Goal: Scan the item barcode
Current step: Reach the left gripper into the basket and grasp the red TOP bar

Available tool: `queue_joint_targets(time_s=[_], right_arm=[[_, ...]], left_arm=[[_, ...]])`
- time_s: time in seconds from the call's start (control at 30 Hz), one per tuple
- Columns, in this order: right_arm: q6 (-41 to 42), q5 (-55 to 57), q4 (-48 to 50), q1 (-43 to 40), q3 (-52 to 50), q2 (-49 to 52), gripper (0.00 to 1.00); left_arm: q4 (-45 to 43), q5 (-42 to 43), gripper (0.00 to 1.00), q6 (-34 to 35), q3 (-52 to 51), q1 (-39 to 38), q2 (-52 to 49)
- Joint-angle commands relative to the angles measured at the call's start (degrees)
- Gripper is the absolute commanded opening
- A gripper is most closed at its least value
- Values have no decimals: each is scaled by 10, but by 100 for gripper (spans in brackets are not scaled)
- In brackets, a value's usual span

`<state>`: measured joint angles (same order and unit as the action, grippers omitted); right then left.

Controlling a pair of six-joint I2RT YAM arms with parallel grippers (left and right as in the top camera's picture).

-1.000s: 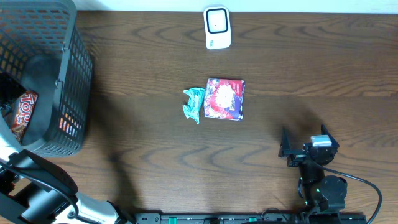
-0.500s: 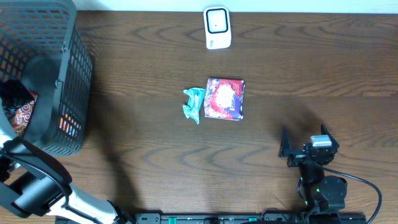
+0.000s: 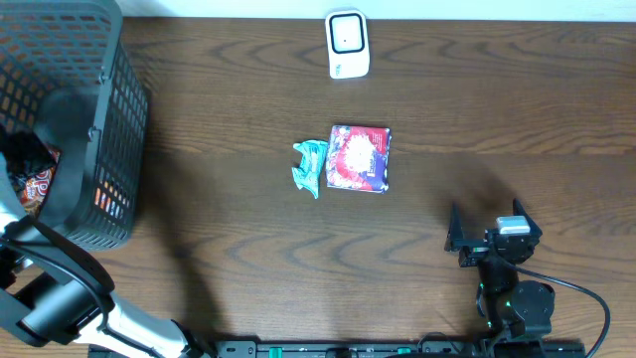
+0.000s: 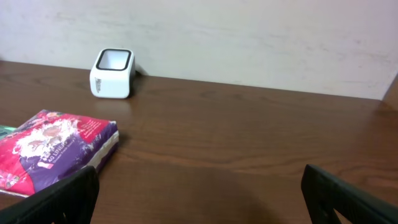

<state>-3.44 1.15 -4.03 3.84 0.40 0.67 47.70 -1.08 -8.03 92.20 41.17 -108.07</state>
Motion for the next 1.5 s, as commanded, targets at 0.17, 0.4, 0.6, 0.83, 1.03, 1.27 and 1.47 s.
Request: queue_joint_targets(time_s=[0.17,0.4,0.6,0.83,1.03,1.27,1.47], right_arm=[[-5,4,-2,0,-1,-4,99],[-5,4,-2,0,-1,-4,99],[-5,4,-2,0,-1,-4,99],[-5,4,-2,0,-1,-4,99],[-5,4,-2,0,-1,-4,99],[-5,4,-2,0,-1,-4,99],[-5,4,-2,0,-1,-4,99]], left_arm=[[-27,-51,72,-17,-33,-20,-2],[-48,-52,72,-30,-35,-20,-2],[-50,-52,72,-60,-38,-20,-12],[-67,-87,71,-102,-38,-20,-31],[-100,-86,69,-104,-38,-20,-35],[-111,-78,69,-134,-38,-20,-62],[-106,-69,69,-157,-39,-20,-107]])
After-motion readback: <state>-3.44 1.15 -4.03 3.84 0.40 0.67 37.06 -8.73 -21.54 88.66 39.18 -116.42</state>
